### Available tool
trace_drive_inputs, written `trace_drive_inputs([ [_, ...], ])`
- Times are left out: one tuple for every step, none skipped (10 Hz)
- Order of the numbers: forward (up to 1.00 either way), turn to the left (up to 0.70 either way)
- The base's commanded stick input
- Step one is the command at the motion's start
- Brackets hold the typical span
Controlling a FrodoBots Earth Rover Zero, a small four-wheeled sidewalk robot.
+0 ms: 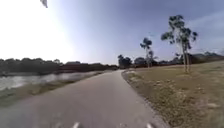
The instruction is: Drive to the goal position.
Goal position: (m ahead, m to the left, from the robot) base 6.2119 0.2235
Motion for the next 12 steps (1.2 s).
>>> trace_drive_inputs([
  [1.0, 0.03],
  [1.0, 0.03],
  [1.0, 0.02],
  [1.0, 0.06],
  [1.0, 0.23],
  [1.0, 0.34],
  [1.0, 0.24],
  [1.0, 0.04],
  [1.0, 0.02],
  [1.0, 0.02],
  [1.0, 0.02],
  [1.0, 0.01],
])
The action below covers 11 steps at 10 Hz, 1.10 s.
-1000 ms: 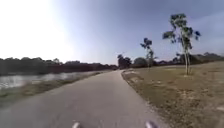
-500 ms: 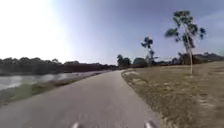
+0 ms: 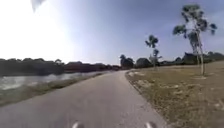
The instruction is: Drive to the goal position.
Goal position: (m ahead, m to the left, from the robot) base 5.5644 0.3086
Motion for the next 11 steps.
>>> trace_drive_inputs([
  [1.0, 0.0],
  [1.0, 0.0],
  [1.0, 0.0],
  [1.0, 0.01],
  [1.0, 0.02],
  [1.0, 0.0],
  [1.0, 0.02],
  [1.0, 0.01],
  [1.0, 0.0],
  [1.0, 0.01],
  [1.0, 0.02],
])
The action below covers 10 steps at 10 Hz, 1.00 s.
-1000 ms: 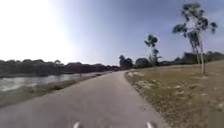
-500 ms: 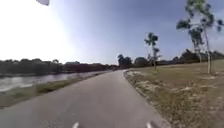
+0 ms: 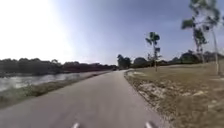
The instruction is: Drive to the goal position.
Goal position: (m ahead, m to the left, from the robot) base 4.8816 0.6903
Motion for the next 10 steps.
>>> trace_drive_inputs([
  [1.0, 0.02],
  [1.0, 0.01],
  [1.0, 0.01],
  [1.0, 0.02],
  [1.0, 0.0],
  [1.0, 0.0],
  [1.0, 0.0],
  [1.0, 0.02],
  [1.0, 0.01],
  [1.0, 0.01],
])
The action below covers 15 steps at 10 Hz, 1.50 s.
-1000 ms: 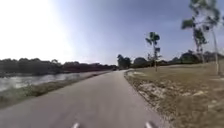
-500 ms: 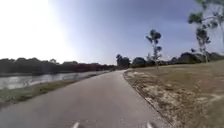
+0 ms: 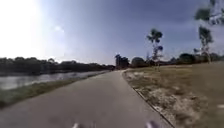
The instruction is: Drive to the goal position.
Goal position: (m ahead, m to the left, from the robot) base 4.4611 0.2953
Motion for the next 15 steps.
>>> trace_drive_inputs([
  [1.0, 0.01],
  [1.0, 0.0],
  [1.0, 0.0],
  [1.0, 0.0],
  [1.0, 0.0],
  [1.0, 0.0],
  [1.0, 0.0],
  [1.0, 0.0],
  [1.0, 0.0],
  [1.0, 0.0],
  [1.0, 0.02],
  [1.0, 0.22],
  [1.0, 0.3],
  [1.0, 0.37],
  [1.0, 0.06],
])
